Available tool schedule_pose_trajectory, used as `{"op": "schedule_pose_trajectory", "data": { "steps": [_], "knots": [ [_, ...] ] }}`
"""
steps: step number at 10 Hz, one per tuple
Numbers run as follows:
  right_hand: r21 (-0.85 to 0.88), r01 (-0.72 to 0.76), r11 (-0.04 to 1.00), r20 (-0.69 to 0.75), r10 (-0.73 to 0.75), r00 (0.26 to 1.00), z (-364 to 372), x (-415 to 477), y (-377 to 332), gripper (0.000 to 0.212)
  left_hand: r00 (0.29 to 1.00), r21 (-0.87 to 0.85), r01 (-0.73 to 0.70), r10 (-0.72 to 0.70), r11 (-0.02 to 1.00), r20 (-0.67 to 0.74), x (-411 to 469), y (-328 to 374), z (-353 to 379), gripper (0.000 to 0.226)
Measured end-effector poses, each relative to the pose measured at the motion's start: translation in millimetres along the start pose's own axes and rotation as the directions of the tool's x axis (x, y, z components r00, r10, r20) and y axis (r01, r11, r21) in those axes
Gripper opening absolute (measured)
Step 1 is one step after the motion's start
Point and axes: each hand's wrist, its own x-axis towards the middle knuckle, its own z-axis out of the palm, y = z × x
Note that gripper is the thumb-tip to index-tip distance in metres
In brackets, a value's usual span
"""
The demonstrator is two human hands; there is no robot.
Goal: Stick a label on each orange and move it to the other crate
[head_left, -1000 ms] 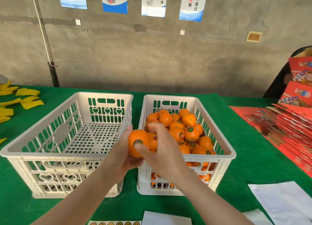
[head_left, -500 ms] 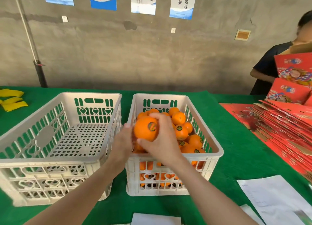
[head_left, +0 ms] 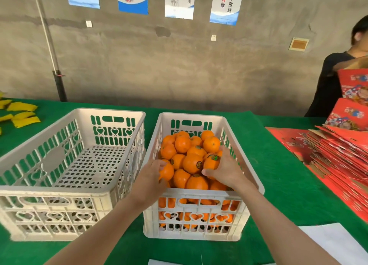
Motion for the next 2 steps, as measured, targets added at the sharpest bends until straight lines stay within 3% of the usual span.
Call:
{"op": "schedule_pose_trajectory", "data": {
  "steps": [1,2],
  "knots": [
    [-0.002,0.097,0.995,0.047,-0.096,0.994,4.3,-5.2,5.9,0.103,0.999,0.015,-0.021,0.021,1.000,-0.044,1.8,-2.3,1.1,0.030],
    [-0.066,0.158,0.985,-0.029,-0.160,0.987,3.8,-14.3,7.4,0.089,0.992,-0.097,0.001,-0.013,0.995,-0.127,-9.1,2.4,-4.1,0.029]
  ]
}}
